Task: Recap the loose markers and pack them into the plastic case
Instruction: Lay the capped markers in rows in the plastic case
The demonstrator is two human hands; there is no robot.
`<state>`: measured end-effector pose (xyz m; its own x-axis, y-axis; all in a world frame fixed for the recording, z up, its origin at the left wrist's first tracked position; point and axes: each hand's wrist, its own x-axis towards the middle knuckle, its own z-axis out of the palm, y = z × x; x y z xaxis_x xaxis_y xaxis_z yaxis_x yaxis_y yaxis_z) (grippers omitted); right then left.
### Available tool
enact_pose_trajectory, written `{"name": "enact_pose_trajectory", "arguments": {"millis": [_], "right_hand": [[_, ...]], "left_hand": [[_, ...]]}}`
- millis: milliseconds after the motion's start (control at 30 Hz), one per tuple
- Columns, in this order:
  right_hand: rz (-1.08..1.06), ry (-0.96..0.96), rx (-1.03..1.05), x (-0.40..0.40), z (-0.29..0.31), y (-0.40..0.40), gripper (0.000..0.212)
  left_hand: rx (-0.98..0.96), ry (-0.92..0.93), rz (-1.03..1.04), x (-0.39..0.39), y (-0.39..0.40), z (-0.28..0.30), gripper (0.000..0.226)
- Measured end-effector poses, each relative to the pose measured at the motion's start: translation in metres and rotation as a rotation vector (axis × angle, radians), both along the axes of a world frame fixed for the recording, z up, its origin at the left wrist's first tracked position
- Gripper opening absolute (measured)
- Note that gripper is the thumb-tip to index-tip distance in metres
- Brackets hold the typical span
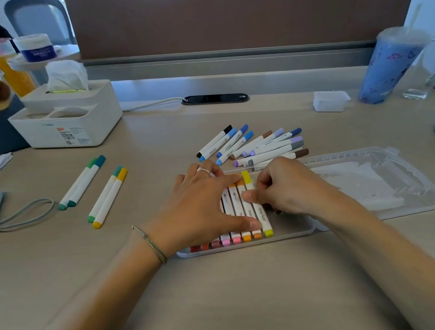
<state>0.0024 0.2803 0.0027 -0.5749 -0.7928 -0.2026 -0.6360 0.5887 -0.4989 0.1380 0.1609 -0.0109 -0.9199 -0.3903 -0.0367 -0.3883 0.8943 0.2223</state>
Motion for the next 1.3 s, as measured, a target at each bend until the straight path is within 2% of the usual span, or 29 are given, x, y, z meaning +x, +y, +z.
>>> {"name": "enact_pose_trajectory", "arguments": {"millis": [267,367,467,567,700,833,967,1133,1233,1300], "right_hand": [[0.053,0.1,0.025,-0.002,-0.005,0.001,0.035],[0.027,0.14,-0.072,0.004,-0.003,0.004,0.041],[0.024,0.186,-0.203,0.016,0.01,-0.007,0.04],[0.105,0.138,-0.28,0.03,0.02,-0.026,0.045],[0.204,0.085,-0.307,0.045,0.024,-0.055,0.049],[0.237,0.07,-0.326,0.061,0.027,-0.079,0.053],[0.264,0.012,-0.348,0.069,0.023,-0.097,0.048],[0.264,0.006,-0.304,0.077,0.021,-0.122,0.047],[0.275,-0.023,-0.248,0.082,0.021,-0.146,0.044],[0.298,-0.054,-0.232,0.087,0.023,-0.165,0.036]], "left_hand": [[-0.033,-0.013,-0.036,0.002,0.002,0.004,0.089],[0.052,0.059,-0.059,0.005,-0.001,0.013,0.061],[0.103,0.216,0.029,0.017,-0.014,0.017,0.038],[0.011,0.233,0.242,0.04,-0.039,0.017,0.026],[-0.257,0.148,0.482,0.076,-0.07,0.022,0.021],[-0.369,0.033,0.544,0.091,-0.083,0.019,0.019],[-0.413,0.021,0.543,0.093,-0.088,0.008,0.022],[-0.318,0.088,0.518,0.094,-0.092,0.005,0.015],[-0.128,0.234,0.566,0.106,-0.1,0.011,0.021],[0.002,0.325,0.636,0.121,-0.107,0.017,0.028]]}}
